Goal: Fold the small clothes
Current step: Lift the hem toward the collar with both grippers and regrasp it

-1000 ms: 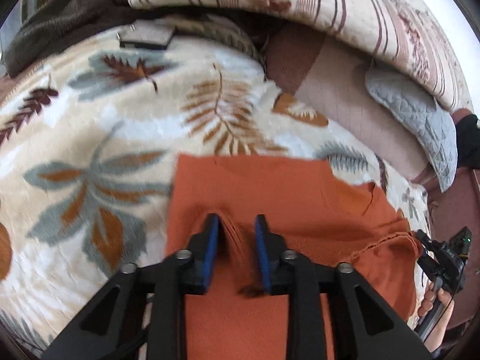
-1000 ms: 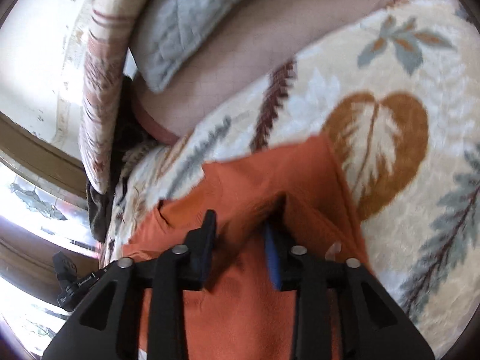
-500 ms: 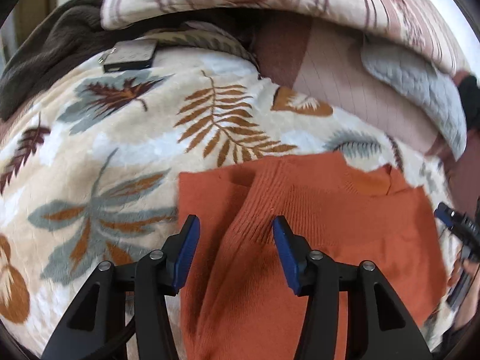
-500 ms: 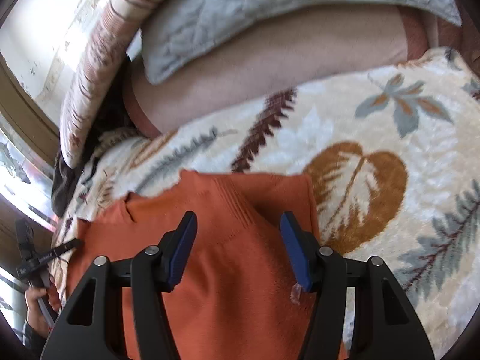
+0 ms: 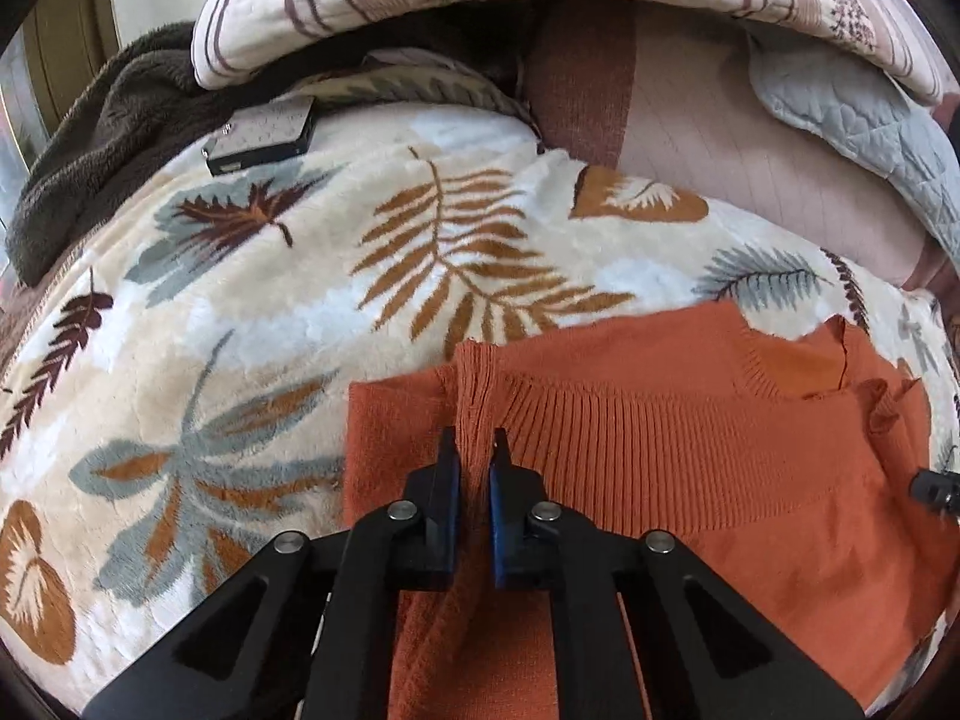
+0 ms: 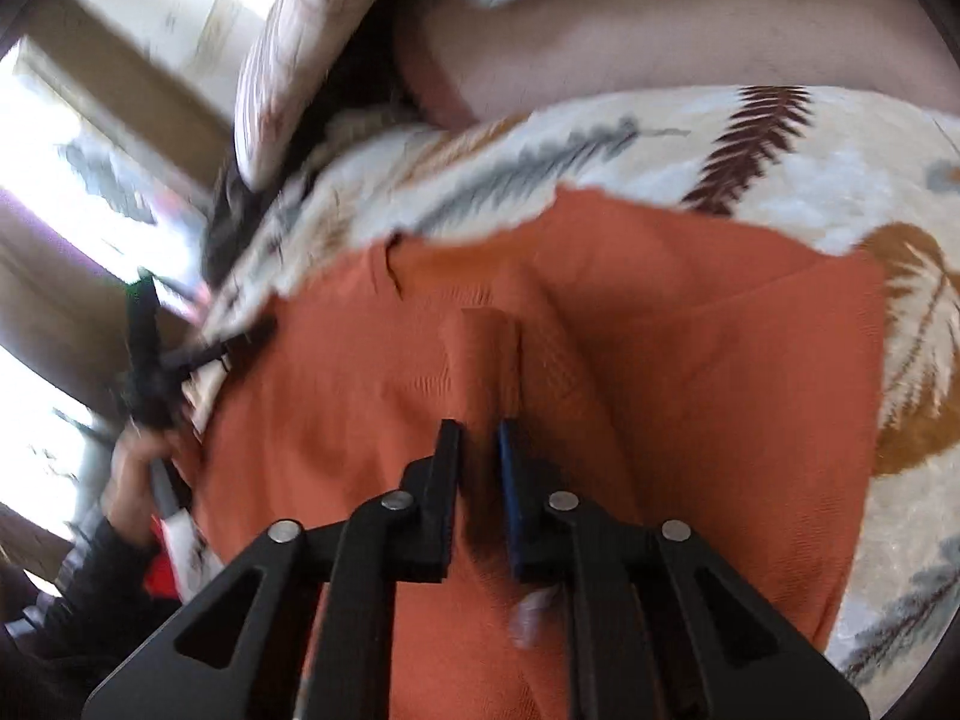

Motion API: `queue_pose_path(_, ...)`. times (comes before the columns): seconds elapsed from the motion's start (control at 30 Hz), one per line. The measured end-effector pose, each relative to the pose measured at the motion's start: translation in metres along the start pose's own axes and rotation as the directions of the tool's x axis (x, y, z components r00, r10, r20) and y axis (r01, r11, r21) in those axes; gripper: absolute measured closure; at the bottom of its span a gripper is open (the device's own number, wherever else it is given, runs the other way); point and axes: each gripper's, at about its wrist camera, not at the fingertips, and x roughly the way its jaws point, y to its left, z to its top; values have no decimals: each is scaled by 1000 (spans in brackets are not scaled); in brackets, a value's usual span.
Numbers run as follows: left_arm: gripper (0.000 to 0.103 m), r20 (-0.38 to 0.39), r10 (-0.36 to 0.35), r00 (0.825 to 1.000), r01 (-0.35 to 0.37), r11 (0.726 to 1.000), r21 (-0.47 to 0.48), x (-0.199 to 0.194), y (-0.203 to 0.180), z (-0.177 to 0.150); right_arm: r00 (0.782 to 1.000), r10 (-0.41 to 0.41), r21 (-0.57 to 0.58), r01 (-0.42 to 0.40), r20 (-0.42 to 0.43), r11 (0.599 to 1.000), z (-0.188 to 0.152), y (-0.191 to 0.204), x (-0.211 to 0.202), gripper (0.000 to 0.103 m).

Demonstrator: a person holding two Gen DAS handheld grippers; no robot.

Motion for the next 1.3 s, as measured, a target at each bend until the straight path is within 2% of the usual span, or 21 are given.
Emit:
queue_pose_path(0.07,97,3,9,1000,-10,1000,19,1,-2,-2,1000,15,34,-16,25,999,2,-5,-6,87)
queue_pose_path(0.13,97,7,13,1000,-13,1000,28,1,-3,-3,996,16,62,-22,90,998,6,-13,-22,87)
queue_pose_path(0.2,97,7,9,1000,-9,1000,21,2,-3,-3,992,3,80,-13,123,997,8,-18,-32,83)
queue_pose_path(0.27,97,8,9,1000,-9,1000,21,2,-3,-4,993,-5,87,-5,118,996,7,-23,-29,64)
queue_pose_path(0.3,97,8,11,1000,-11,1000,24,2,-3,-4,994,-19,85,10,104,996,6,-25,-23,59)
queue_pose_path(0.37,97,11,21,1000,-22,999,36,2,-5,-4,997,-37,83,32,60,996,5,-26,-8,56)
queue_pose_path(0.47,97,16,31,999,-31,998,49,1,-7,-5,992,-118,-6,118,53,993,3,-8,3,56)
queue_pose_path(0.6,97,18,27,999,-28,999,46,1,-7,-6,962,-234,-104,250,144,963,4,16,-7,57)
queue_pose_path(0.67,97,21,31,999,-32,998,52,0,-8,-6,956,-231,-113,254,182,961,6,21,-12,57)
queue_pose_path(0.73,97,24,34,999,-35,998,60,0,-8,-7,961,-209,-109,231,183,967,7,19,-10,58)
queue_pose_path(0.8,97,23,33,999,-34,998,59,0,-9,-6,972,-188,-90,202,143,975,7,12,3,63)
queue_pose_path(0.87,97,23,31,999,-32,998,54,0,-9,-7,978,-183,-77,191,100,979,5,7,18,81)
queue_pose_path(0.93,97,35,28,999,-29,999,41,-3,-7,-6,974,-196,-81,206,112,975,5,11,19,91)
queue_pose_path(0.97,98,48,29,998,-31,999,32,-5,-6,-6,970,-197,-84,210,141,974,7,15,12,91)
queue_pose_path(1.1,98,98,1,995,3,999,-38,-19,7,4,912,-246,-43,274,328,961,20,15,-35,91)
queue_pose_path(1.13,98,111,-1,994,6,999,-46,-23,9,8,884,-278,-17,306,376,952,22,8,-48,91)
queue_pose_path(1.2,98,132,4,991,1,999,-41,-27,9,13,860,-299,39,312,414,949,26,-9,-60,91)
queue_pose_path(1.3,97,155,13,988,-4,998,-61,-24,13,18,838,-348,105,336,420,936,27,-41,-61,91)
